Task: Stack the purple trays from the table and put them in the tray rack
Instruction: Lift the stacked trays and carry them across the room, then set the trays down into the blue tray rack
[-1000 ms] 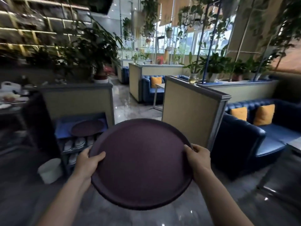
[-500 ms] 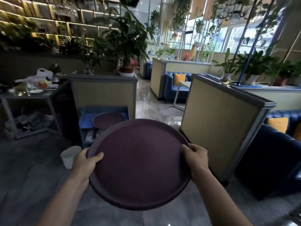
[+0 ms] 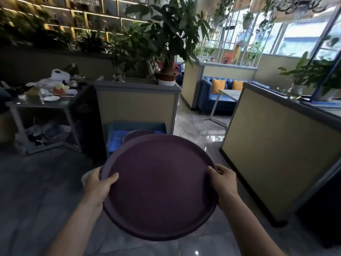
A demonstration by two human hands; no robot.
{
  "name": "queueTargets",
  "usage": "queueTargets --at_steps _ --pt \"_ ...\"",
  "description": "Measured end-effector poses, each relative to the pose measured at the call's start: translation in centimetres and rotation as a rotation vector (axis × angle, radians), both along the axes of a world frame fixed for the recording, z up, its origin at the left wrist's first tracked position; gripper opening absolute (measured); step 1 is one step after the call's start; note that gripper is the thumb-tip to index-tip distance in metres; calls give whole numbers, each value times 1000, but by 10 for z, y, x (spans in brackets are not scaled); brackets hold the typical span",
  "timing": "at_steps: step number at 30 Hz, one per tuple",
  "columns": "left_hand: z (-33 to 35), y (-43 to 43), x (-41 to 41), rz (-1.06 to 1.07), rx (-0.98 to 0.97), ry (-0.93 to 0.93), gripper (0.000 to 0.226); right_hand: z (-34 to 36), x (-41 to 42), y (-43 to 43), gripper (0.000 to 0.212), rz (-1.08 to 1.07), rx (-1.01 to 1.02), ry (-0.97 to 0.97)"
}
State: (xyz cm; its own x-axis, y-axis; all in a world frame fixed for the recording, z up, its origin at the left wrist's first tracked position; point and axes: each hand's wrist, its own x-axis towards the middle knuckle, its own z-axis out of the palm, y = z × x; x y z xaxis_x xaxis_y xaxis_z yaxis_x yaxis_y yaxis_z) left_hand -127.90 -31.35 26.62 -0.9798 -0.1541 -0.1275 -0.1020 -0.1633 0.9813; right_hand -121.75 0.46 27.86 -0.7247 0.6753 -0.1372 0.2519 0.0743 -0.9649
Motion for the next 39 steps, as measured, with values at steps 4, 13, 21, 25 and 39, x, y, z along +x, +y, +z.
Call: queueTargets --at_steps 4,13,21,25,39 --pt "-15 -10 -49 10 -10 -38 20 -13 -53 -9 20 21 1 -26" --pt "-48 8 -177 9 -61 -78 24 -58 -195 13 23 48 -58 -51" --pt "-77 51 -315 74 -116 -131 24 -83 -343 60 26 108 -68 -110" --pt "-94 65 -356 77 -130 -187 56 -97 -394 77 29 127 -59 -172" --pt "-149 85 -469 138 -178 -283 76 -150 -508 91 37 170 -115 -307"
